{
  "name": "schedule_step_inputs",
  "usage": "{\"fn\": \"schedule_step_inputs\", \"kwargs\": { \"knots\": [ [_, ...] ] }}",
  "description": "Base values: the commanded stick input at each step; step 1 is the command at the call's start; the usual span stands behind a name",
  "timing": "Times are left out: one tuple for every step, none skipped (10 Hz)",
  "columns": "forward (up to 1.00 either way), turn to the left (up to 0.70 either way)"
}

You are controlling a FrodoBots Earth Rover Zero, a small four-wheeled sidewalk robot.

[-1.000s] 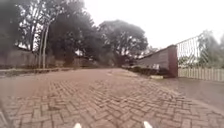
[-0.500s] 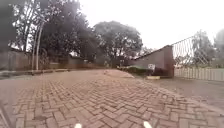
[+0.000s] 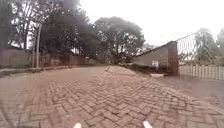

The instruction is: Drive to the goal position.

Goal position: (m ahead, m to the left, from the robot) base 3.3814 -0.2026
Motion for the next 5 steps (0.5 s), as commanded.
{"fn": "schedule_step_inputs", "kwargs": {
  "knots": [
    [0.5,0.0],
    [0.5,0.0],
    [0.5,0.0],
    [0.5,0.0],
    [0.5,0.0]
  ]
}}
